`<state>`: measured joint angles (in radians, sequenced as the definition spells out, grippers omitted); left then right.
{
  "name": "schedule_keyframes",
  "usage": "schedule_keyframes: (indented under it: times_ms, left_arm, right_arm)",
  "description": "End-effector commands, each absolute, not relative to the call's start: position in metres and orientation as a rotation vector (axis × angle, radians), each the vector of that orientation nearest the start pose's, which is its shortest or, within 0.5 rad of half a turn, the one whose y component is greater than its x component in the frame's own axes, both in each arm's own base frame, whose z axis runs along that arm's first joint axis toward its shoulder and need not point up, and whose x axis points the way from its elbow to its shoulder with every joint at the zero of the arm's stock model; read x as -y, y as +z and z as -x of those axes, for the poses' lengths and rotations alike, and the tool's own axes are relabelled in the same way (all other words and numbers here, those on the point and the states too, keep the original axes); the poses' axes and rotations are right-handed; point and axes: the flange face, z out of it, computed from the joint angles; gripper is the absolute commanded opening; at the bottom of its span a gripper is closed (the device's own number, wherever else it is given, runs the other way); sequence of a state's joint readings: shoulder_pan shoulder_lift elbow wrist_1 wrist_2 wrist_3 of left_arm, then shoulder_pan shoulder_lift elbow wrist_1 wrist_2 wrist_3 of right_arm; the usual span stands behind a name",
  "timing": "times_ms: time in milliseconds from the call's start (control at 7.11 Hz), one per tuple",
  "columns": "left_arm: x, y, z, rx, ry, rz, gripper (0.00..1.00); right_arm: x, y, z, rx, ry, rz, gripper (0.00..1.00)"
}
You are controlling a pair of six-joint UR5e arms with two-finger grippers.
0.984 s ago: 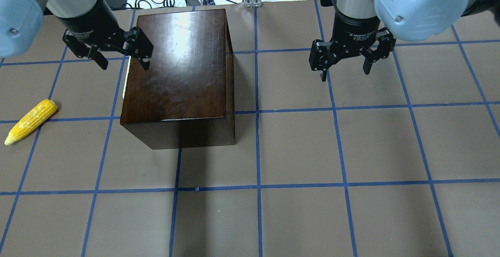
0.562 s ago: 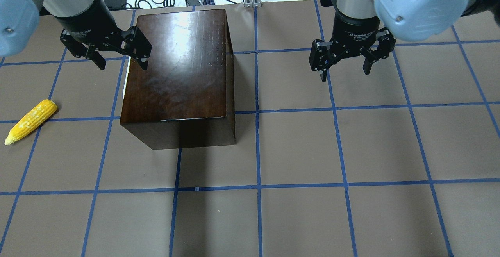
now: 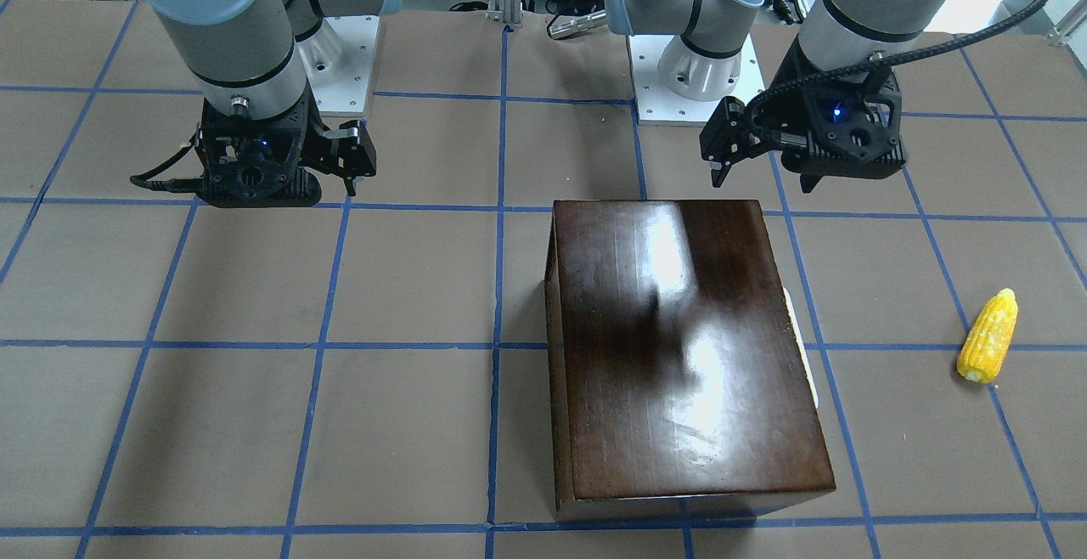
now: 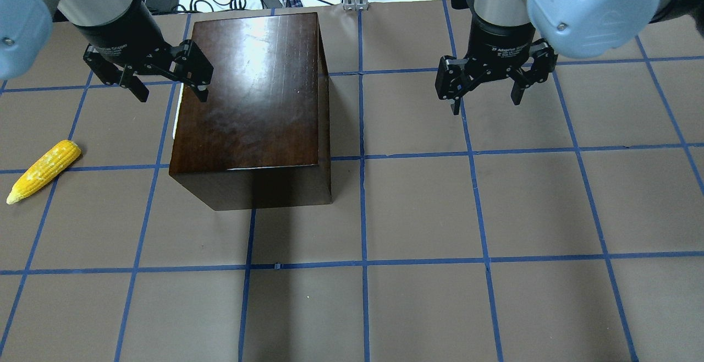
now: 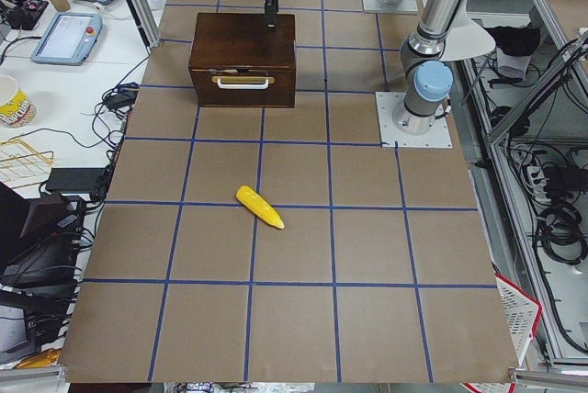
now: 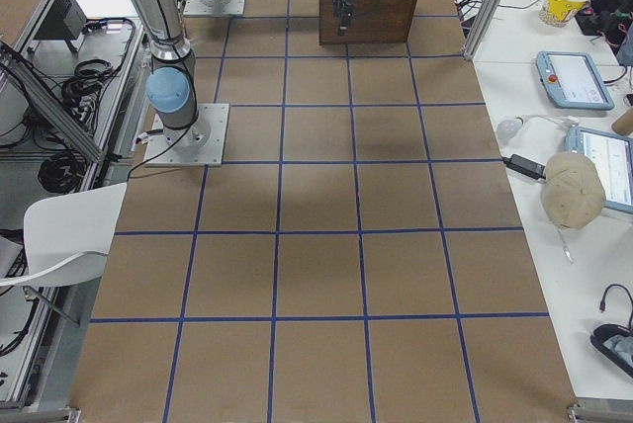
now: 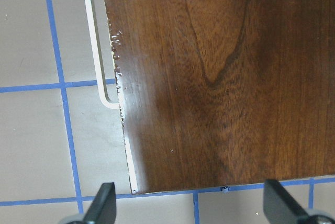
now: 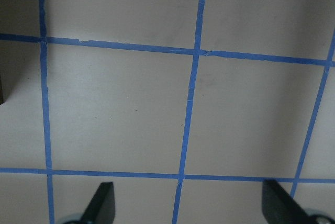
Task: Open drawer and put corn inside
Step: 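Raise the left gripper off the box top and draw it back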
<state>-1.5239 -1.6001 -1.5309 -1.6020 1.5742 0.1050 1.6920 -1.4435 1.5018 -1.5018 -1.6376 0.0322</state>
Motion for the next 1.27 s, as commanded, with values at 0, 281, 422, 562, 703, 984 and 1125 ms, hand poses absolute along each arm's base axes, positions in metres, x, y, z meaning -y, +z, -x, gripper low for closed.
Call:
schedule_keyframes:
  times_ms: [0,281,422,562,703,984,1125]
  left_arm:
    - [0.509,0.487,0.109,-3.139,0.044,-0.092,1.00]
    - [0.509,0.489,0.109,-3.137,0.034,-0.092,1.00]
    - [0.508,0.490,0.109,-3.139,0.036,-0.099,1.00]
    - [0.511,0.491,0.107,-3.138,0.027,-0.106,1.00]
    - [0.516,0.486,0.097,-3.138,0.044,-0.075,1.00]
    - [0.532,0.476,0.044,-3.150,0.054,-0.031,1.00]
    - [0.537,0.483,0.023,-3.156,0.002,-0.108,1.00]
  right_arm:
    - [0.513,0.450,-0.190,-3.208,0.196,0.150,1.00]
    - [0.513,0.450,-0.190,-3.208,0.196,0.150,1.00]
    - [0.513,0.450,-0.190,-3.209,0.196,0.150,1.00]
    - [0.513,0.450,-0.190,-3.209,0.196,0.150,1.00]
    - [0.513,0.450,-0.190,-3.208,0.196,0.150,1.00]
    - [0.513,0.450,-0.190,-3.208,0.196,0.150,1.00]
    - [0.513,0.450,-0.190,-3.208,0.196,0.150,1.00]
